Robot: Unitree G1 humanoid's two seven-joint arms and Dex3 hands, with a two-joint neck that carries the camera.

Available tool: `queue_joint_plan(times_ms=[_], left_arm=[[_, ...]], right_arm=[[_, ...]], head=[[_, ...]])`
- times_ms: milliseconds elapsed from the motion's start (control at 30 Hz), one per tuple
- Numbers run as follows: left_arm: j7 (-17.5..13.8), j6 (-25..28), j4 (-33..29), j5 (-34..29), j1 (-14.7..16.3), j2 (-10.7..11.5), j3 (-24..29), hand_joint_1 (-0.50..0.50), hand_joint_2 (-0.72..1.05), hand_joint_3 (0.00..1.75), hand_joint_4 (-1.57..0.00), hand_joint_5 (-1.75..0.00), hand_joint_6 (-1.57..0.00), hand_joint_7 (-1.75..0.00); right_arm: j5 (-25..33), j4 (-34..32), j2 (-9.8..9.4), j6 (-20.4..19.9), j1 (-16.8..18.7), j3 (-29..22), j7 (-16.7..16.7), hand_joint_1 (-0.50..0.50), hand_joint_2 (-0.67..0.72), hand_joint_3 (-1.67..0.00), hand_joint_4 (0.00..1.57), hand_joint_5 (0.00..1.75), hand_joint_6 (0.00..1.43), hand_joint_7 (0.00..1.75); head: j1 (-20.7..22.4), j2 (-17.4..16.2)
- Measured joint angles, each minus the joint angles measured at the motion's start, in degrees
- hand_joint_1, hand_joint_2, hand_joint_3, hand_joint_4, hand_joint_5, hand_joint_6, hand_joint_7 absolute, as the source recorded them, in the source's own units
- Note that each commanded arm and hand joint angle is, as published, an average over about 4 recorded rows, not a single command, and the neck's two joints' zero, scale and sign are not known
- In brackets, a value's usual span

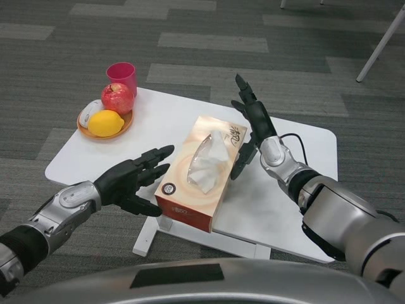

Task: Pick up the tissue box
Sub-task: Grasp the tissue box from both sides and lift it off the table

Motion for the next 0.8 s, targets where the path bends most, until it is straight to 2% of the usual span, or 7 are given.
queue_joint_plan(times_ms=[267,400,800], left_arm=[[-0.45,0.59,0.27,0.01,-1.82,-0.87,-1.52,0.5,0.87,0.04,0.0,-0.1,0.0,0.0],[-0.55,0.73,0.6,0.01,-2.64,-1.52,-2.28,0.5,0.87,0.0,0.0,-0.1,0.0,0.0],[-0.55,0.94,0.66,-0.09,-3.24,-1.95,-2.94,0.5,0.87,0.02,0.0,-0.1,0.0,0.0]], right_arm=[[0.01,0.0,-0.1,0.11,-0.02,-0.02,-0.47,-0.17,0.72,0.0,0.49,0.0,0.0,0.0],[0.01,0.0,-0.39,0.13,-0.02,-0.1,-0.63,-0.17,0.72,0.0,0.49,0.0,0.0,0.0],[0.0,0.25,-0.82,0.15,-0.03,-0.16,-0.64,-0.17,0.72,0.0,0.49,0.0,0.0,0.02]], head=[[-0.2,0.19],[-0.41,0.31],[-1.42,0.66]])
